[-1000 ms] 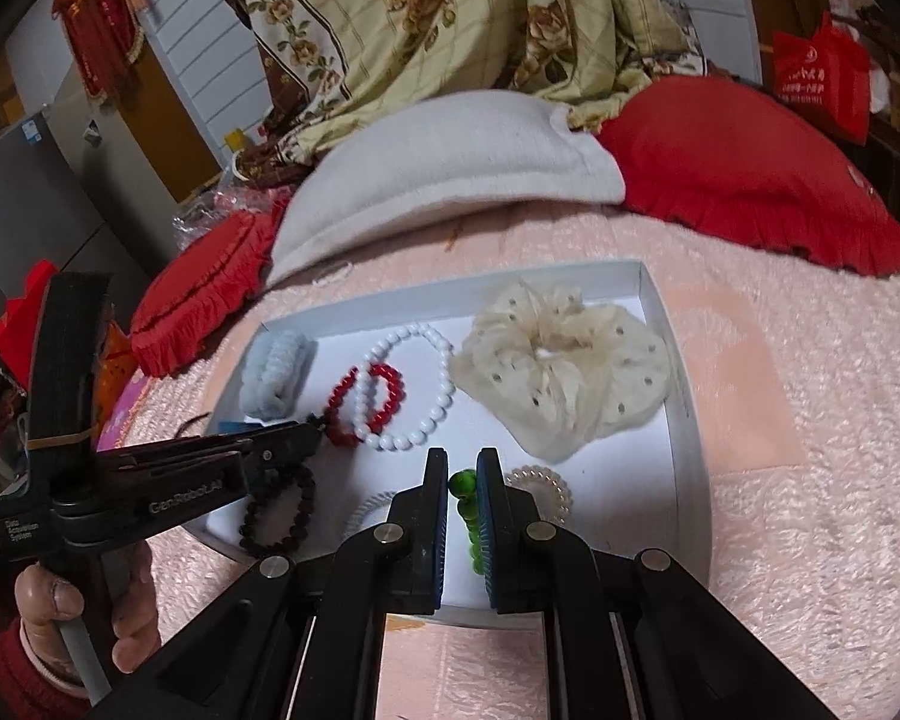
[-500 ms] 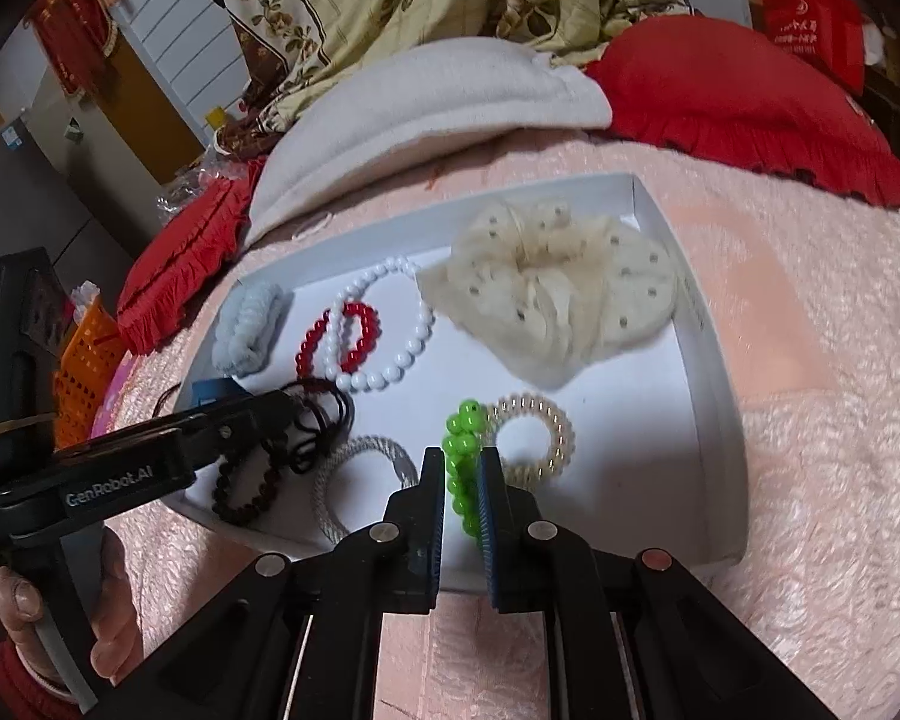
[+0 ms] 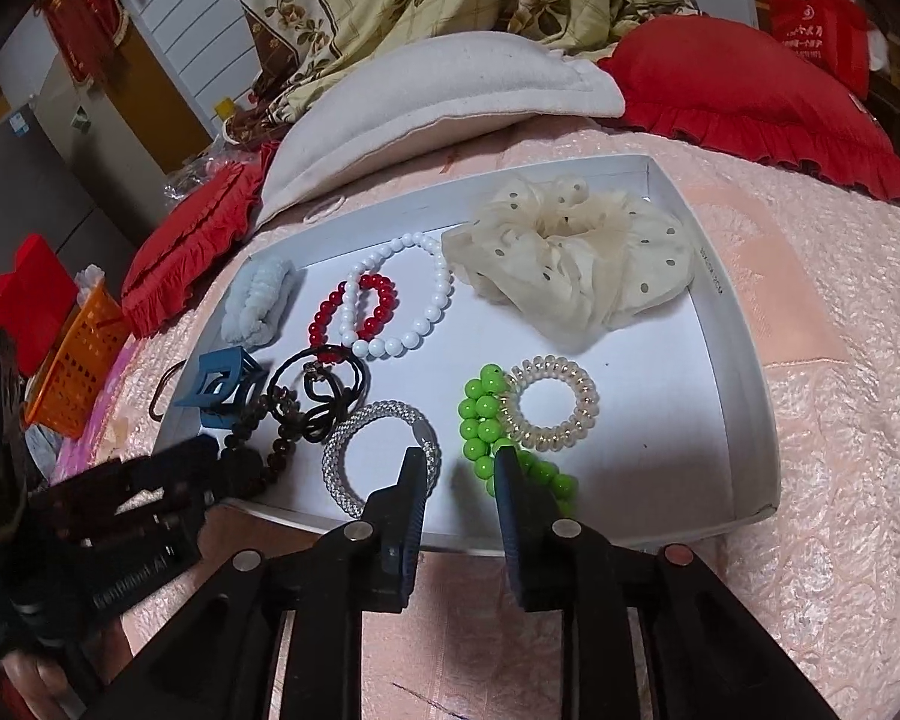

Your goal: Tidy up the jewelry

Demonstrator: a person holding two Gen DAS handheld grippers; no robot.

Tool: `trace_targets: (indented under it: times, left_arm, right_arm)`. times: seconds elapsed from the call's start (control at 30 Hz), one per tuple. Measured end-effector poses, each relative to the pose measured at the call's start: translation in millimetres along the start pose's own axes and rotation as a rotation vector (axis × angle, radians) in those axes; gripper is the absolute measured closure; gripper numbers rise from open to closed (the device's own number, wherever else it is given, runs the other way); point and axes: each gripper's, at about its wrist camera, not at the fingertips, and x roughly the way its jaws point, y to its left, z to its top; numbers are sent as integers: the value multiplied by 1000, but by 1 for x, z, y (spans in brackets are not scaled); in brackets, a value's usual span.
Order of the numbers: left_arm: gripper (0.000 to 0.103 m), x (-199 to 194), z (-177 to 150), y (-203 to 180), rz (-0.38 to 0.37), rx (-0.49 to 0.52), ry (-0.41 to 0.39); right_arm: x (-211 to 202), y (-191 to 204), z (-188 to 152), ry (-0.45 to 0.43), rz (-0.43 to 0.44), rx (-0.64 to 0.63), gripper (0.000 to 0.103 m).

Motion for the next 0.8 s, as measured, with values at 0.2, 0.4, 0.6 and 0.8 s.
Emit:
trace_targets:
  times: [0.2,0.4,0.6,0.8]
  left_arm:
    - [62,-8,-6,0,-7,-25,4]
    - [62,-18,-21,-2,-1,-22,-19]
    - [62,-46,-27,-3,0,-26,-77]
    - [60,-95,-38,-4,40,-21,-170]
  right_arm:
    - [-3,-1,-4,10,15,-20,81]
    - [-11,5,-15,15,4,-76,81]
    - [-33,11,-17,-46,-7,-72,81]
    - [-66,24,-22,-134,-19,-78,74]
